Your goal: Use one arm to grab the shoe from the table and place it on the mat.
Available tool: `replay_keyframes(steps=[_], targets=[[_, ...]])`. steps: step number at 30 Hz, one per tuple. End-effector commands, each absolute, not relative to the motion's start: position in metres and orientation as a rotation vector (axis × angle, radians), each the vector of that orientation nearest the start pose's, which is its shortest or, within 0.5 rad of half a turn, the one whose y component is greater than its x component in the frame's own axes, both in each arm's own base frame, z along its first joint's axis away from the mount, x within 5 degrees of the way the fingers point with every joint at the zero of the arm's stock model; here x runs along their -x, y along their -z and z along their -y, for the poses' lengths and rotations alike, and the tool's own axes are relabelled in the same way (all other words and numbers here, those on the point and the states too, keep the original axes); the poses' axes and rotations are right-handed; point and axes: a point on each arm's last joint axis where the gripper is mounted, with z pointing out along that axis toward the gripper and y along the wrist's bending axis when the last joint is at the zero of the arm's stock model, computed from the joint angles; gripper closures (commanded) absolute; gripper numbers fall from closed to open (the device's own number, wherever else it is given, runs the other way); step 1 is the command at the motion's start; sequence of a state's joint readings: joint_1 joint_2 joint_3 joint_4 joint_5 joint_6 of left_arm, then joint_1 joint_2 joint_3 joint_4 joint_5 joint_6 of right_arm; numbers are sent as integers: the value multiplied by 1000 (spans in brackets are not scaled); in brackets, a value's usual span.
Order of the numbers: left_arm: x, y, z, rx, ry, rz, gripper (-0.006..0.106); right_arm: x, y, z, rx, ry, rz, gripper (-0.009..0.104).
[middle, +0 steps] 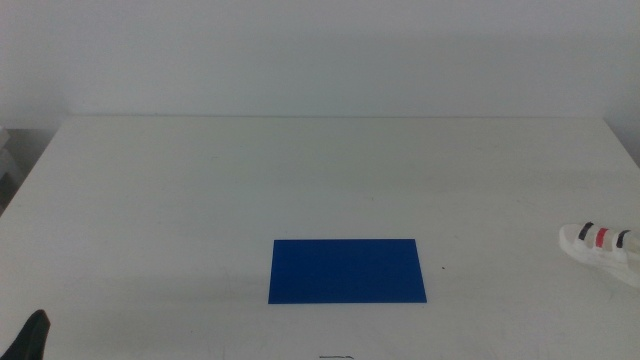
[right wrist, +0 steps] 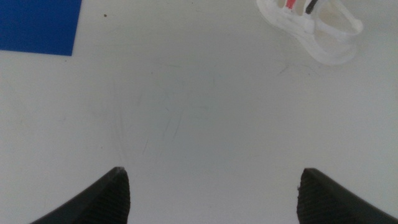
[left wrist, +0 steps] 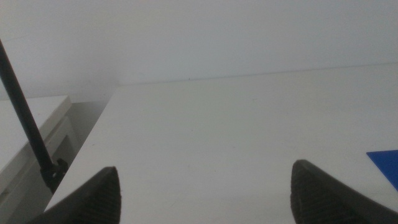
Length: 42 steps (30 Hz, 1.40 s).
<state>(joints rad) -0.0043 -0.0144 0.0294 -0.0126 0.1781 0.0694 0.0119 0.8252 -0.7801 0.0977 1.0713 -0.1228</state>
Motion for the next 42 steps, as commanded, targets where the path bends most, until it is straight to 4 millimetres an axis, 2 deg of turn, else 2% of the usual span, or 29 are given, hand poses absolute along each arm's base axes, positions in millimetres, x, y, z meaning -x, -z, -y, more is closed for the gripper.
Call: replay_keyframes(steps=[1, 5, 14, 18, 22, 28, 31, 37, 42], targets=[[-55, -198, 1, -34, -18, -1571, 7, -150, -322, -8, 138, -71, -2545, 9], [-55, -198, 1, -34, -18, -1571, 7, -167, -316, -8, 129, -69, -2535, 9], [-55, -198, 1, -34, -18, -1571, 7, -175, -313, -7, 131, -60, -2522, 9], [-55, -198, 1, -34, -18, -1571, 7, -185, -312, -6, 169, -27, -2529, 9], [-55, -198, 1, -34, -18, -1571, 7, -209, -319, 0, 291, 94, -2554, 9], [-55, -198, 1, -34, -18, -1571, 7, -247, -320, 8, 391, 237, -2694, 9], [-55, -198, 1, -34, -18, -1571, 7, -267, -321, 11, 407, 284, -2712, 9], [-55, -198, 1, -34, -18, -1571, 7, -299, -323, 16, 448, 394, -2590, 9], [-55, -198, 1, -34, -18, -1571, 7, -317, -323, 15, 459, 402, -2449, 9]])
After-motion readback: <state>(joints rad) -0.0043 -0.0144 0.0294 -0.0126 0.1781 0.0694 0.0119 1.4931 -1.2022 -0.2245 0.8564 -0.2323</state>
